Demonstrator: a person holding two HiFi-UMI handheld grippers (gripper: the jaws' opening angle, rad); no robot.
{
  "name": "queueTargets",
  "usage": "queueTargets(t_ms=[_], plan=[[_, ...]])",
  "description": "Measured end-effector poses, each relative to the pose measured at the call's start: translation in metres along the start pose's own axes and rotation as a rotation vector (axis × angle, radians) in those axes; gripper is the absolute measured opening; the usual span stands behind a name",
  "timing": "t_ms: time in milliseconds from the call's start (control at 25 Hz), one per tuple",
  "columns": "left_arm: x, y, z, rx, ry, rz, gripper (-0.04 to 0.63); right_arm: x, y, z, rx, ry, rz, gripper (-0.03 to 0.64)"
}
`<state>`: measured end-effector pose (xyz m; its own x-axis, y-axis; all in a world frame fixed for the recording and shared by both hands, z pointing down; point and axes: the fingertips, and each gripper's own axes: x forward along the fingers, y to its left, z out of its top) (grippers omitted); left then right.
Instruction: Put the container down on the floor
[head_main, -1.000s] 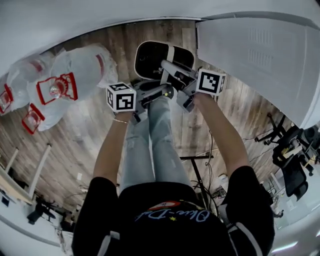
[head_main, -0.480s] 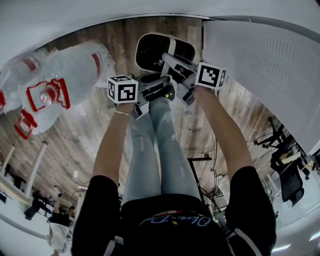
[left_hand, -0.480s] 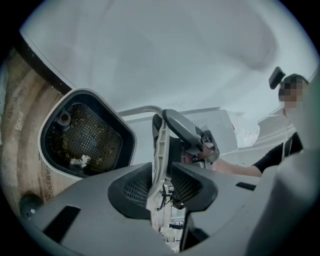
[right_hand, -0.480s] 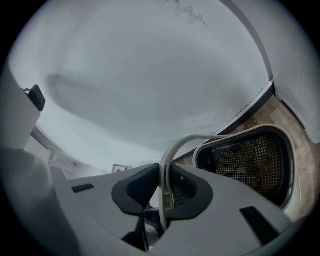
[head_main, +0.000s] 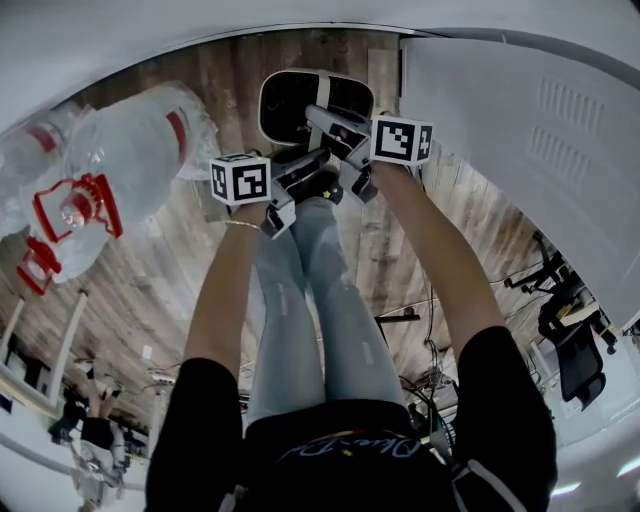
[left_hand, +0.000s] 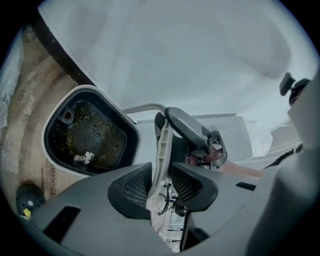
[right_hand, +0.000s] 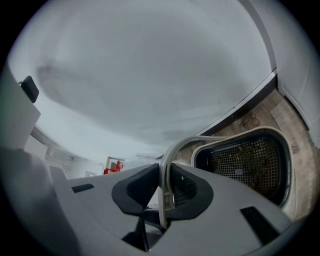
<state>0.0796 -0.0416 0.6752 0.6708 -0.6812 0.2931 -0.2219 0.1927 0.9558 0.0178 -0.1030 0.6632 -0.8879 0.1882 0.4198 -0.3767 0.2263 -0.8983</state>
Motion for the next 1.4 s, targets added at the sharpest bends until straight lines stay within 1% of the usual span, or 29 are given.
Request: queueTargets(t_ms=[160,280,640,840,920,1040,1120,1160,1280,1320,1400], plan=[[0.004,0.011,-0.003,-0.055,-0.011,0.013,0.101,0.010,-0.012,-0.010,-0.011,0.047,-0.023,0.052],[0.006,0.019,-0.006,-0.062,-0.002,0.036,0.101,0.014,-0.019,-0.014,-0.013,0.069,-0.034,0.052],[0.015,0.022,-0.003,-0.015,0.012,0.086,0.115,0.014,-0.032,-0.007,0.012,0.043,-0.069,0.052],[0.014,0.022,0.007,-0.019,-0.034,0.087,0.118,0.016,-0.036,0.004,0.019,-0.016,-0.096,0.054],[0.014,0.022,0.010,-0.015,-0.037,0.092,0.120,0.018,-0.036,0.006,0.023,-0.027,-0.106,0.057],[0.014,0.021,0.011,0.005,-0.024,0.101,0.124,0.020,-0.033,0.007,0.022,-0.031,-0.109,0.085],[0.011,0.021,0.010,0.026,-0.012,0.118,0.127,0.020,-0.029,0.007,0.018,-0.031,-0.111,0.103],[0.010,0.022,0.010,0.034,-0.008,0.129,0.129,0.021,-0.029,0.007,0.021,-0.034,-0.115,0.124],[0.006,0.028,0.011,0.037,-0.008,0.157,0.140,0.023,-0.032,0.007,0.030,-0.038,-0.127,0.132],[0.004,0.031,0.011,0.048,-0.002,0.171,0.144,0.025,-0.032,0.006,0.033,-0.036,-0.127,0.132],[0.000,0.035,0.011,0.100,0.029,0.207,0.149,0.027,-0.031,0.003,0.038,-0.029,-0.131,0.133]])
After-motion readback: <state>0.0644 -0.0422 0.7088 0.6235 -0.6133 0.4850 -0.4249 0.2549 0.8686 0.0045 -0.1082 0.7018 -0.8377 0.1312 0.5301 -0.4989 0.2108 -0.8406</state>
